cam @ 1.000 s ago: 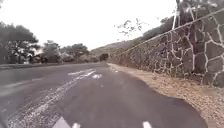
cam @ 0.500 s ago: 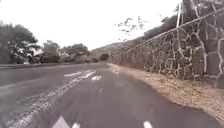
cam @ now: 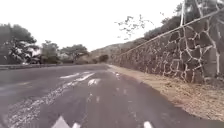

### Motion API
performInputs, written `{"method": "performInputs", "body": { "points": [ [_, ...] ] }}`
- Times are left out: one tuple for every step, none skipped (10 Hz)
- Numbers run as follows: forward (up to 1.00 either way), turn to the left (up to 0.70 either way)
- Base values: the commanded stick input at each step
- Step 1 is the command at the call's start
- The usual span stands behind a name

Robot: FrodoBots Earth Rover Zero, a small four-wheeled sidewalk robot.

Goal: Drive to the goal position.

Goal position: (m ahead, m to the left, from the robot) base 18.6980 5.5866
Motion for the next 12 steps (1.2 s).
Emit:
{"method": "performInputs", "body": {
  "points": [
    [0.70,0.00],
    [0.70,-0.06],
    [0.70,-0.03],
    [0.70,-0.01],
    [0.70,0.00],
    [0.70,0.00],
    [0.70,0.00],
    [0.70,0.00],
    [0.70,0.00],
    [0.70,0.00],
    [0.70,0.00],
    [0.70,0.00]
  ]
}}
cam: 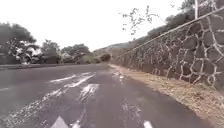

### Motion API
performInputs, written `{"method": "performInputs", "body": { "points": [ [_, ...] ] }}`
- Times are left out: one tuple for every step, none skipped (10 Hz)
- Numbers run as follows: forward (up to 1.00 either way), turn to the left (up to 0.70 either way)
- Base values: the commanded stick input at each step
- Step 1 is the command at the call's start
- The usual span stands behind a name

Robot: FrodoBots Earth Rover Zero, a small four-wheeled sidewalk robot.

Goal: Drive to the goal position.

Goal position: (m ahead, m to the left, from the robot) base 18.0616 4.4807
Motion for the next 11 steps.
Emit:
{"method": "performInputs", "body": {
  "points": [
    [0.70,0.00],
    [0.70,0.00],
    [0.70,0.00],
    [0.70,0.00],
    [0.70,0.00],
    [0.70,0.00],
    [0.70,0.00],
    [0.70,0.00],
    [0.70,0.00],
    [0.70,0.00],
    [0.70,0.00]
  ]
}}
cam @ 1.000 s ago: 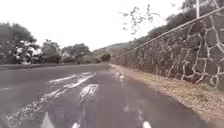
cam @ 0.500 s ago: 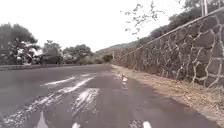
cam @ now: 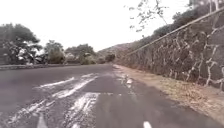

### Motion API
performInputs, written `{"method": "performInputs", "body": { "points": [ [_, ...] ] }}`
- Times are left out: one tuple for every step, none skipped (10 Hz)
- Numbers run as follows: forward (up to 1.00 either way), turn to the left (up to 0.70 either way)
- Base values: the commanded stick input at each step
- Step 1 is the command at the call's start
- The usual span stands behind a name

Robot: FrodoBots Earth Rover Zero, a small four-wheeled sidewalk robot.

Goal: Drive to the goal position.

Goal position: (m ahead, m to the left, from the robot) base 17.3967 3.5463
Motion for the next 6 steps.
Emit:
{"method": "performInputs", "body": {
  "points": [
    [0.70,0.00],
    [0.70,0.00],
    [0.70,0.00],
    [0.70,0.00],
    [0.70,0.00],
    [0.70,0.00]
  ]
}}
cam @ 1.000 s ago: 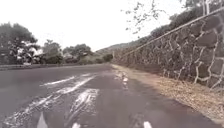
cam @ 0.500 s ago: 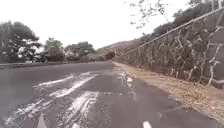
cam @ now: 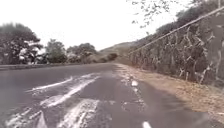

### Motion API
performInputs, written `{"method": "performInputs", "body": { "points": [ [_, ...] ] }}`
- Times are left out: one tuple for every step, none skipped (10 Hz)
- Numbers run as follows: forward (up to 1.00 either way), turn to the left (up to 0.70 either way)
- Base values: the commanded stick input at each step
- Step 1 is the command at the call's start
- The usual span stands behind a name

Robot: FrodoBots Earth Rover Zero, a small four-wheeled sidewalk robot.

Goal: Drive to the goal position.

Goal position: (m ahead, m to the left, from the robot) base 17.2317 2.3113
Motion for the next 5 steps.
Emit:
{"method": "performInputs", "body": {
  "points": [
    [0.70,0.00],
    [0.70,0.00],
    [0.70,0.00],
    [0.70,0.00],
    [0.70,0.00]
  ]
}}
